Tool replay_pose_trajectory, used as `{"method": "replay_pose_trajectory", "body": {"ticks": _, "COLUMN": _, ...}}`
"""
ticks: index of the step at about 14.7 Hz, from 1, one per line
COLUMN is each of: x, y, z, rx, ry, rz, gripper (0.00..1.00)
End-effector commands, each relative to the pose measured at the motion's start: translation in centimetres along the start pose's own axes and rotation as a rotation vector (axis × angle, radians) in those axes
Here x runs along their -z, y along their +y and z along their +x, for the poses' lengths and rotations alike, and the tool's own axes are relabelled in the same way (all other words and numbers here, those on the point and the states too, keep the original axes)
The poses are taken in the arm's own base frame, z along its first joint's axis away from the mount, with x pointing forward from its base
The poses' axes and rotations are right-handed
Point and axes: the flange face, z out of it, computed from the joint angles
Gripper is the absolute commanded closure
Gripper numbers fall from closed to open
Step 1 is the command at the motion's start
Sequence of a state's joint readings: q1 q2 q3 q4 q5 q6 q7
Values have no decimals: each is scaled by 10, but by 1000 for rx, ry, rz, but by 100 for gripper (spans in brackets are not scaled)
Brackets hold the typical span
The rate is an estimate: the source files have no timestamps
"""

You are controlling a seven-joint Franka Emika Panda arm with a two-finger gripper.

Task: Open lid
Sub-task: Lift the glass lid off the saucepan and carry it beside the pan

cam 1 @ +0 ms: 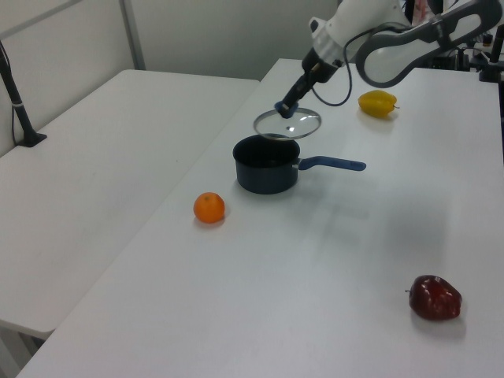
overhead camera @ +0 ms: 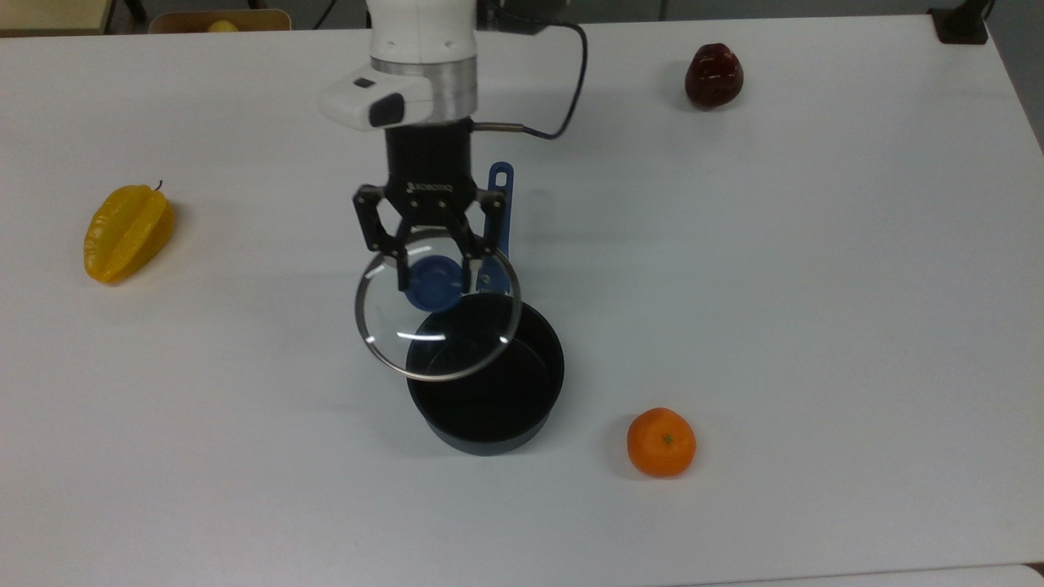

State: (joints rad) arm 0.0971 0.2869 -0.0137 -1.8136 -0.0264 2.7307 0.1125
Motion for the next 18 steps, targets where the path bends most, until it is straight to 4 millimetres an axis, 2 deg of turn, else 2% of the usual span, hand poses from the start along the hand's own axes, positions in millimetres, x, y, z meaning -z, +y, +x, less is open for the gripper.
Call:
{"method": "replay_pose_trajectory", "body": {"ticks": 1, "x": 20, "y": 41, "z": -54, "rx": -61, "ry": -79, "rz": -48, "gripper": 66}}
{"method": "replay_pose_trajectory", "body": {"ticks": 4, "x": 11, "y": 66, "z": -89, "rx": -85, "ry": -143, "rz": -73, "gripper": 66}}
{"method": "replay_pose_trajectory", "body": {"ticks": 8, "x": -12, "y": 78, "z": -117, "rx": -60, "ry": -202, "rz": -97, "gripper": 65}}
{"method": "replay_pose_trajectory", "body": {"ticks": 11, "x": -26, "y": 84, "z": -123, "rx": -54, "ry": -203, "rz": -104, "gripper": 65}}
{"method": "replay_pose_trajectory", "body": {"ticks": 16, "x": -32, "y": 86, "z": -127, "rx": -49, "ry": -213, "rz": -109, "gripper": 64}}
{"method": "replay_pose_trajectory", "body": {"ticks": 18, "x": -40, "y": 86, "z": -131, "rx": -53, "ry": -232, "rz": -109, "gripper": 59}}
